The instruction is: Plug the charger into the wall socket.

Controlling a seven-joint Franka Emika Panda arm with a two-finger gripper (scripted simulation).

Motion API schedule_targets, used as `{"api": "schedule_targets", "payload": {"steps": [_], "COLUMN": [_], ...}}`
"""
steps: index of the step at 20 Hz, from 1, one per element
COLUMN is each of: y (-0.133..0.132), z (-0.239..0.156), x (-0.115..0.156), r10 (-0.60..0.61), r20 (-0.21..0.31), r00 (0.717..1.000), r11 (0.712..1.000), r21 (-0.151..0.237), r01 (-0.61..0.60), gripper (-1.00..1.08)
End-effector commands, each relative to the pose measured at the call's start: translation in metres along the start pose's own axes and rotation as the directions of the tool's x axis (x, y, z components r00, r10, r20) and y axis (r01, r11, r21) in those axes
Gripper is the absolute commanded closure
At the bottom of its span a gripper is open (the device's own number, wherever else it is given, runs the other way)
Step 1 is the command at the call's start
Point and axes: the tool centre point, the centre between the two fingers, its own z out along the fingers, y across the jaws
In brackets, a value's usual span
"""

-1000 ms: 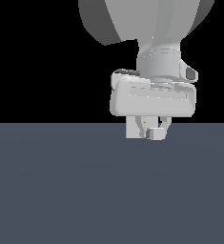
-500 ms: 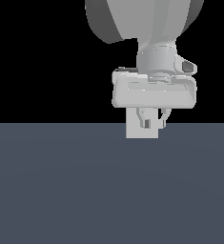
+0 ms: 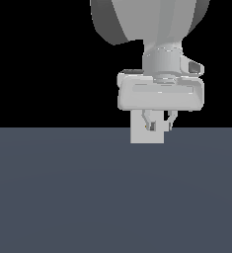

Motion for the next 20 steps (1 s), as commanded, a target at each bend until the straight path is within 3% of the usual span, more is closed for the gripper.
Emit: {"api": "schedule_targets", "payload": {"steps": [1,11,20], "y": [0.000,0.000,-0.001], "z": [0.001,0.001,0.004], "x": [-0.001,0.003,0.031], "r10": [-0.004,-0.004,-0.005], "r20": [0.000,0.001,0.000], "r00": [1.000,1.000,1.000], "r11": [1.000,1.000,1.000], "r21": [0.000,0.001,0.000], "r01": [0.004,0.004,0.005], "gripper": [1.08,1.08,1.08]}}
